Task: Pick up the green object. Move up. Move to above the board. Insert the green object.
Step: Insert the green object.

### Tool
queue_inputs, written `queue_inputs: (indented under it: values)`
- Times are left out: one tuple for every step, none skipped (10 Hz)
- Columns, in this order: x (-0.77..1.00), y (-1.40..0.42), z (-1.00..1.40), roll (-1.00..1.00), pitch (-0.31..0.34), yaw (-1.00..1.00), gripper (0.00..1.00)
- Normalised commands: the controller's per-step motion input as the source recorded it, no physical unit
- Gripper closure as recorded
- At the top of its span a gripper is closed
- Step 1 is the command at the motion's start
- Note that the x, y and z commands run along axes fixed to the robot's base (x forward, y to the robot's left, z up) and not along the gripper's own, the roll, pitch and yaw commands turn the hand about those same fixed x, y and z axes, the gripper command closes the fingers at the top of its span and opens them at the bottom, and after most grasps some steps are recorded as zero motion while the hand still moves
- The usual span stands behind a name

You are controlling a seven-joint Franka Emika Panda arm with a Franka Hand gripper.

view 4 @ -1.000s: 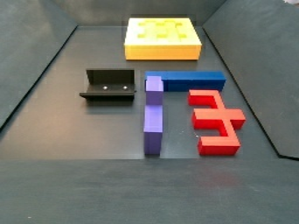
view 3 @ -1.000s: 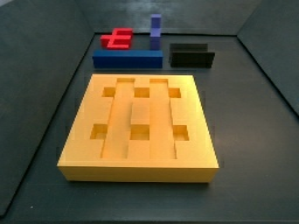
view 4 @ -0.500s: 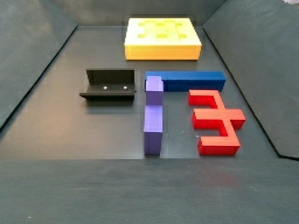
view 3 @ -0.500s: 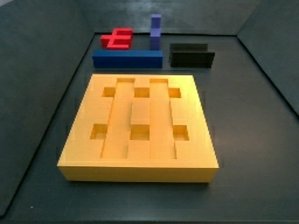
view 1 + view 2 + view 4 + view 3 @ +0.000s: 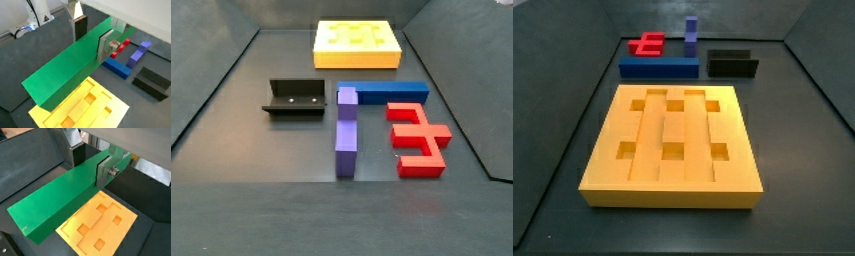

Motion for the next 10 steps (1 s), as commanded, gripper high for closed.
queue_inputs:
  values:
    - [-0.06,-0.15,-0.67,-0.12,-0.243,-0.16,1.0]
    - [-0.26,-0.11,-0.35,-0.25,-0.299,-0.01,1.0]
    - [-0.46,-0.12,-0.32,-0.26,-0.287,-0.04,1.0]
    - [-0.46,-0.09,-0.34,-0.28,-0.234,0.0,1.0]
    - [-0.49,-0.07,-0.37,-0.3,-0.171,0.0,1.0]
    - [-0.55,-0.07,-0.42,-0.3,-0.131,0.0,1.0]
    - [-0.49,-0.07,-0.49,-0.24,-0.154,0.0,1.0]
    - [-0.4,-0.2,-0.64,-0.13,-0.171,0.0,1.0]
    - [-0.26,-0.07,-0.73,-0.07,-0.083,0.0,1.0]
    - [-0.11,0.0,-0.57,0.0,-0.004,0.0,1.0]
